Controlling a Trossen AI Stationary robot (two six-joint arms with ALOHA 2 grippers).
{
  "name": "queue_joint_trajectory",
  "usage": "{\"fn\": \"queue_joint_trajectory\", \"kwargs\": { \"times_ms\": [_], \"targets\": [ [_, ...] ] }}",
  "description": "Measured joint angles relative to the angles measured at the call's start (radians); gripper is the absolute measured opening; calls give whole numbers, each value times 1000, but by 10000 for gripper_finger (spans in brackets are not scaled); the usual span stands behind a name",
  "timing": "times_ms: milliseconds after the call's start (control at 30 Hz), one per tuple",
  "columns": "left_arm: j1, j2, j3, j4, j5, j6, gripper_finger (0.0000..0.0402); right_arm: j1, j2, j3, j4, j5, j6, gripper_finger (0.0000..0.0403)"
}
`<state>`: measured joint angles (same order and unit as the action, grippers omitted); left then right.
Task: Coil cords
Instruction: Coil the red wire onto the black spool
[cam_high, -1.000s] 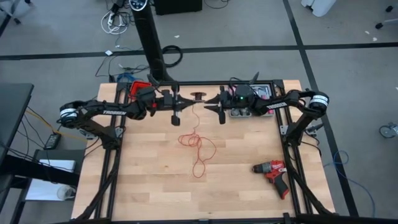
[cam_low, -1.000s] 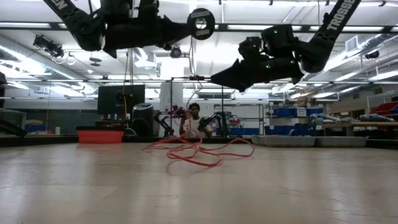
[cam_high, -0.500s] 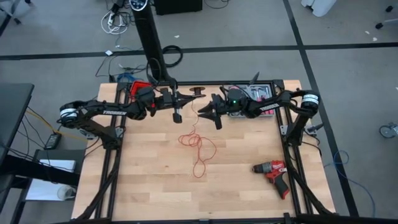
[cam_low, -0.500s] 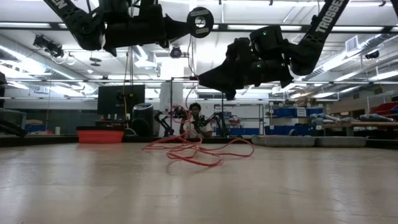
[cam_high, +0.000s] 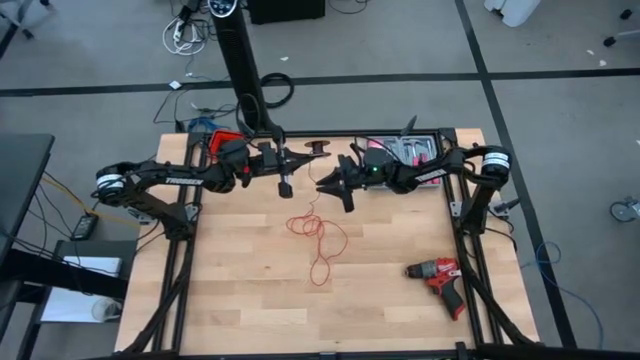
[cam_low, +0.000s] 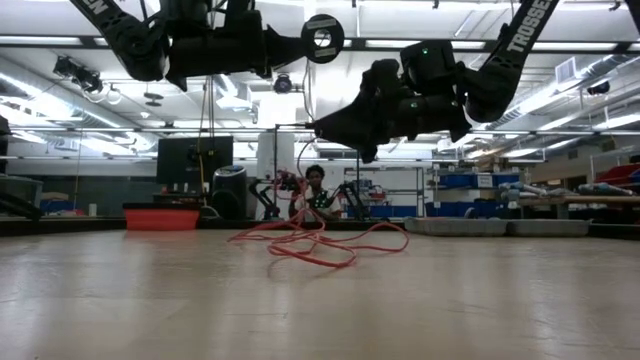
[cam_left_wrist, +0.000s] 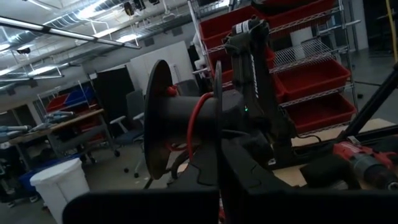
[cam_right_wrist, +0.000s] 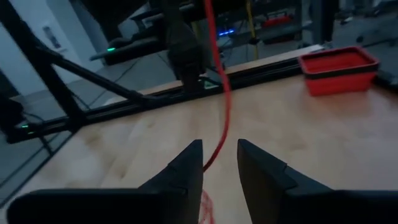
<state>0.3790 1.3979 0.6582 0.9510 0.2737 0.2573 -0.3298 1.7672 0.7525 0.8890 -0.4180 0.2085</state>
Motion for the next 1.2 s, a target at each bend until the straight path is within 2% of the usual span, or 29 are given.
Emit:
{"fn": "queue_joint_trajectory", "kwargs": {
  "times_ms": [400, 1200],
  "targets": [
    [0, 0, 0, 5, -10, 0, 0, 3, 0, 0, 0, 31, -28, 5],
    [-1, 1, 0, 6, -8, -8, 0, 1, -1, 0, -60, 58, -124, 1]
  ]
}}
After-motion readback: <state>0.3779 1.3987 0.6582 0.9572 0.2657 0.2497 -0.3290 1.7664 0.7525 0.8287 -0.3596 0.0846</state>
